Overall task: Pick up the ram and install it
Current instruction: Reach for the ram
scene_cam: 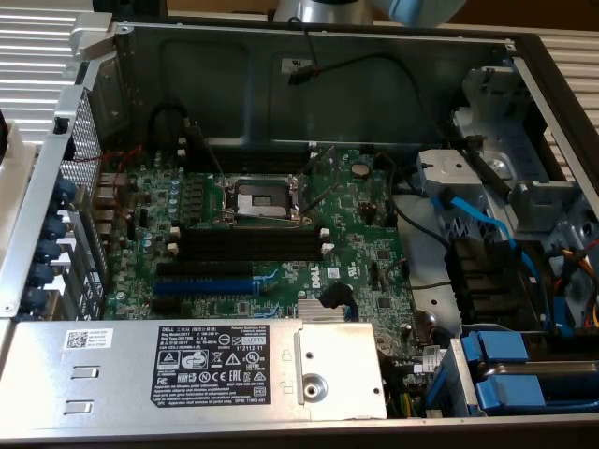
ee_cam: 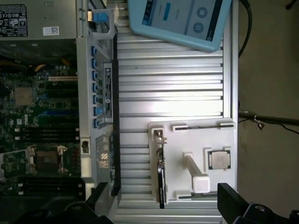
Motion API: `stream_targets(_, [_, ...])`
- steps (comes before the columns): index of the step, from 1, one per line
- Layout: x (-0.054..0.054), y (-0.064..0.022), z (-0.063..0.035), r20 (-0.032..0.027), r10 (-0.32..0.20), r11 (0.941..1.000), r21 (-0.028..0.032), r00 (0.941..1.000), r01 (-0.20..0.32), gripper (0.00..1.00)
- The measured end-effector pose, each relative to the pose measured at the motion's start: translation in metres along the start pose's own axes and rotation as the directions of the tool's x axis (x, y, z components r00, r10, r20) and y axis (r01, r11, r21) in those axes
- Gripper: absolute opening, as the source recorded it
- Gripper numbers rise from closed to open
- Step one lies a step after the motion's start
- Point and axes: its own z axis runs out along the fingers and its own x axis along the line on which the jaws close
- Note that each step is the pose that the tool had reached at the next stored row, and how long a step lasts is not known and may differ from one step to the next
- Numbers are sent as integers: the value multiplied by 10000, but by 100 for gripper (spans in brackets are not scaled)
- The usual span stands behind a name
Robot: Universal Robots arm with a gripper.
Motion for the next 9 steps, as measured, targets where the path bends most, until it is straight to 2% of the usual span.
stream_targets(3, [-3, 3, 45, -2, 0, 10000, -1, 10000, 0, 99])
stream_targets(9, [-3, 4, 47, -5, 0, 10000, 2, 10000, 0, 99])
